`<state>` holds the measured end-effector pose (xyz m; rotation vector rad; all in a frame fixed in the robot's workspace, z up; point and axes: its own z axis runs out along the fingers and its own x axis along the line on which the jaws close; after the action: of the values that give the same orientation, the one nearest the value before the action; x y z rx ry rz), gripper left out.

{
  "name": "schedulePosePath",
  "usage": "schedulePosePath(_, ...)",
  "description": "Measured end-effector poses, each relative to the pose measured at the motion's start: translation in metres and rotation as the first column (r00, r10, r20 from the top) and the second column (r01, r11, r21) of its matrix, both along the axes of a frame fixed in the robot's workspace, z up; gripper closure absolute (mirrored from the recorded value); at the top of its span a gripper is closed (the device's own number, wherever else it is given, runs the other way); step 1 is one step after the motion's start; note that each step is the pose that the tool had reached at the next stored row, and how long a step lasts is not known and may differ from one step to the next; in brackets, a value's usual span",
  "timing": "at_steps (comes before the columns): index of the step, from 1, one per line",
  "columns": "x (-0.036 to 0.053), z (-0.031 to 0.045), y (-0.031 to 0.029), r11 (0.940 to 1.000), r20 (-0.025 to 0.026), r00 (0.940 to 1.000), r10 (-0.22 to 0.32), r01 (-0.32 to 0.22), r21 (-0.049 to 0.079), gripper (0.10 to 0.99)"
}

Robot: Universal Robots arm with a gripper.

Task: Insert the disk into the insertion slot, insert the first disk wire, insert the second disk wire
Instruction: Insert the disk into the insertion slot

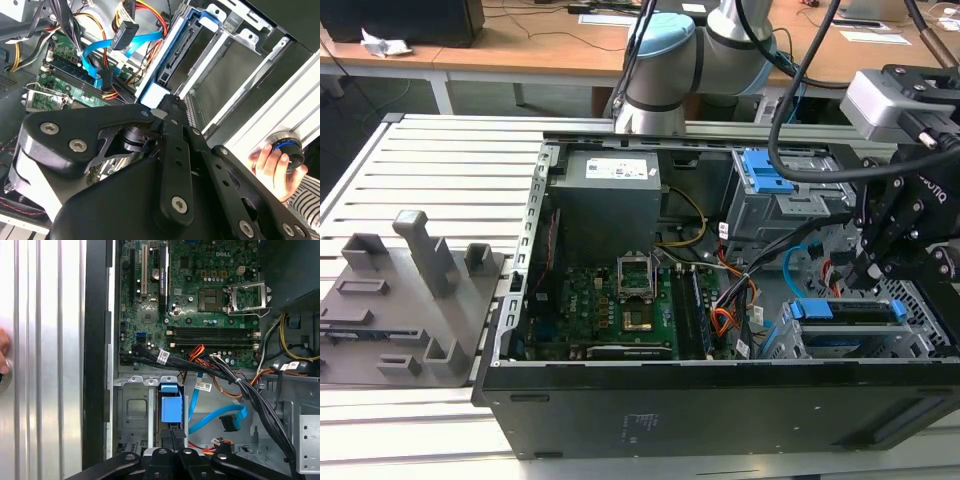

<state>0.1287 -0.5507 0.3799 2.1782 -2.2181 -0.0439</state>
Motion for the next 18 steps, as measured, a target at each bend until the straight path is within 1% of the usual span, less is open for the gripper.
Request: schedulePosePath(18, 0.0011, -0.0069, 0.0000, 1.0000, 0.0000, 1.0000, 0.000, 0.000, 0.000, 0.980)
